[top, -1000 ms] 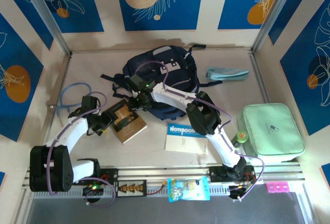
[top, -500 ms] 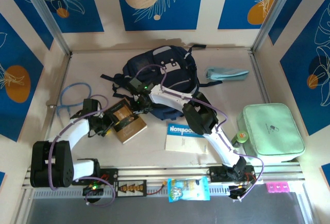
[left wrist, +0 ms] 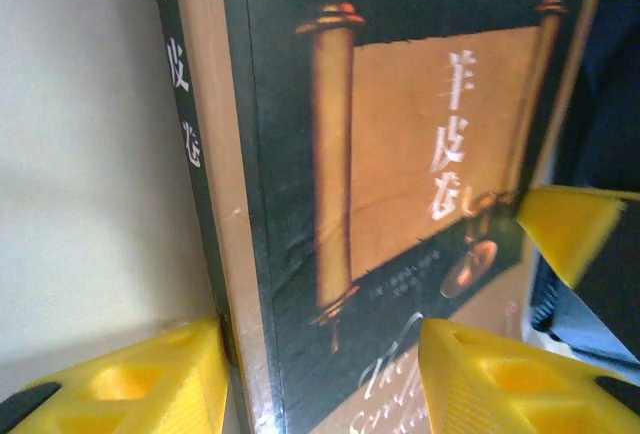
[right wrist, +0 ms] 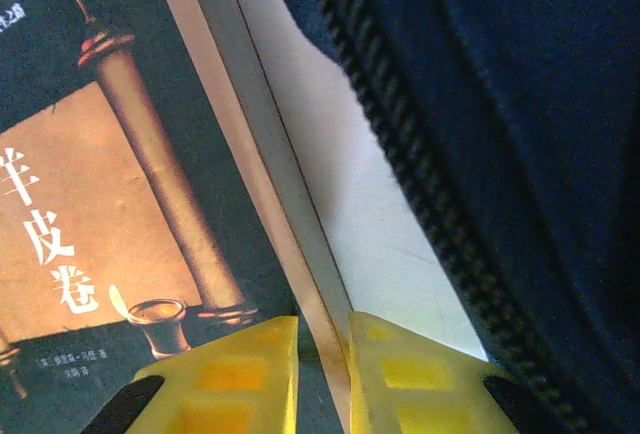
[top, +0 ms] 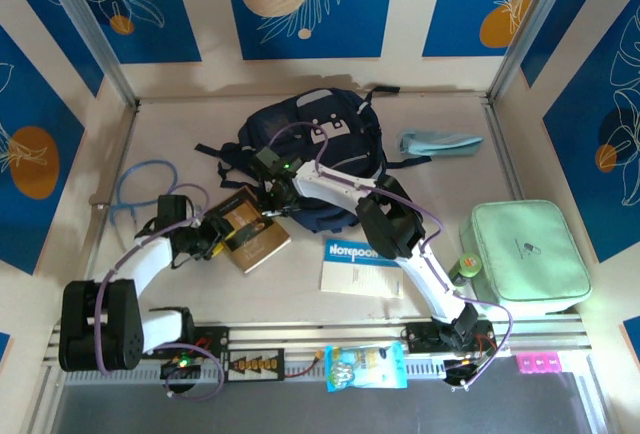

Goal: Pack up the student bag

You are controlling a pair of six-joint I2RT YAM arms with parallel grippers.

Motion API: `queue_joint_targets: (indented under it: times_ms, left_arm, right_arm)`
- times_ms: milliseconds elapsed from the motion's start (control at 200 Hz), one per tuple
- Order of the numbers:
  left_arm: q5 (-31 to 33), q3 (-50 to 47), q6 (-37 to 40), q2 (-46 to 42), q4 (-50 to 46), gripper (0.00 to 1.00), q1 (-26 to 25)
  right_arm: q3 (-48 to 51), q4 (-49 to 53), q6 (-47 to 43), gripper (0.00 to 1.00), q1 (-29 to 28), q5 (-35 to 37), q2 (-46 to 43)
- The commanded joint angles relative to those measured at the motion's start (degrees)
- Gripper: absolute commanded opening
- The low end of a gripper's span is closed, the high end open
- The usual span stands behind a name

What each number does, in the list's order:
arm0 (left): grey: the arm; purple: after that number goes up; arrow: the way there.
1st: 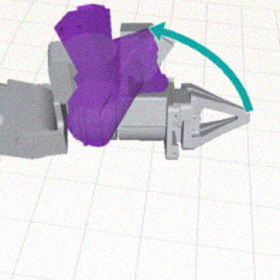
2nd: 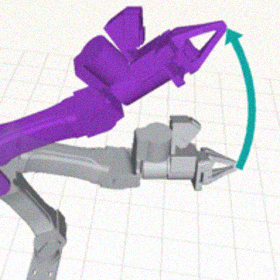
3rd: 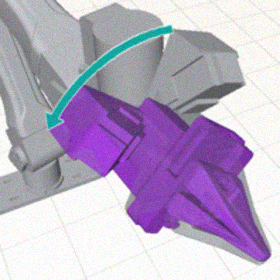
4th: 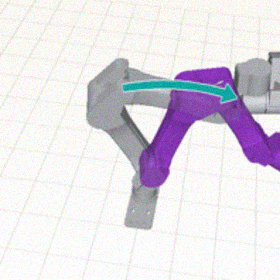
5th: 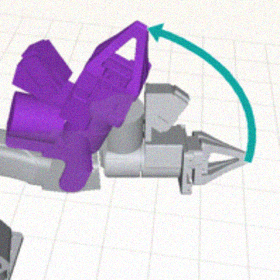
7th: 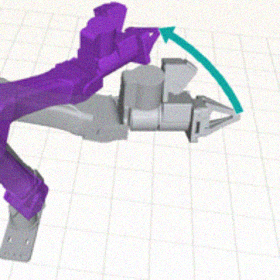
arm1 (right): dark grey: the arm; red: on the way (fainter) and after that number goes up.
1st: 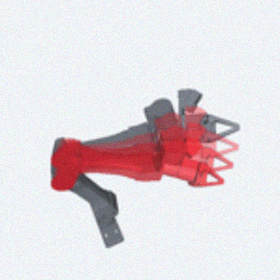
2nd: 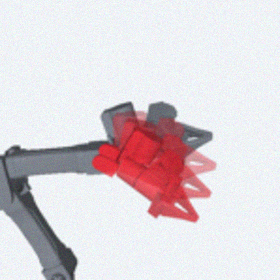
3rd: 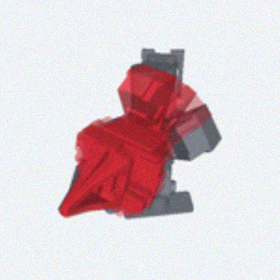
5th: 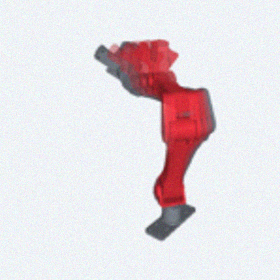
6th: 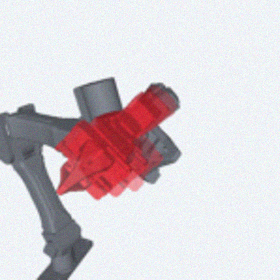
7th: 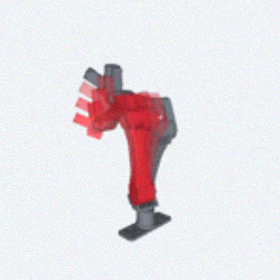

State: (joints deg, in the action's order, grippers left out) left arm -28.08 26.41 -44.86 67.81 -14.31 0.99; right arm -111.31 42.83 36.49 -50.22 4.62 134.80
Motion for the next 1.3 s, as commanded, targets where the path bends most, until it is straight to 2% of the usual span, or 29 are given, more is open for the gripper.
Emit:
queue_joint_targets:
  times_ms: [0,145,360,485,675,820,1115,1240,1295]
  left_arm:
    - [-12.3,2.5,1.4,-4.6,5.1,0.51,-0.3]
    - [-14.7,2.2,0.6,-5.9,7.5,0.51,-0.4]
    - [-15.4,1.4,-1.0,-1.5,11.4,0.49,-0.9]
    - [-15.0,1.8,-0.9,0.4,12.8,0.45,-1.2]
    - [-15.4,1.8,0.2,2.2,14.3,0.44,-1.9]
    - [-12.8,2.6,1.7,2.8,11.3,0.43,-2.0]
    - [-6.9,3.6,1.2,1.4,7.5,0.12,-1.9]
    - [-2.9,6.7,2.8,-3.4,0.4,0.00,-1.9]
    - [-0.7,8.8,3.6,-5.9,-3.7,0.00,-1.9]
  right_arm:
    - [2.5,3.4,0.3,0.18,-0.9,0.7,4.2]
    - [3.3,3.2,-0.4,0.18,-0.9,0.8,4.5]
    - [4.3,3.2,-0.7,0.18,-0.9,1.1,4.8]
    - [4.8,2.9,-0.6,0.18,-0.9,1.1,4.9]
    - [4.9,2.7,-0.4,0.18,-0.8,1.0,4.8]
    - [5.4,2.3,0.1,0.18,-0.9,0.7,4.6]
    - [6.3,0.9,0.3,0.19,-0.9,-1.4,0.3]
    - [6.5,-0.3,1.1,0.25,-0.8,-3.3,-5.8]
    - [6.6,-0.7,1.6,0.29,-0.6,-3.9,-9.4]
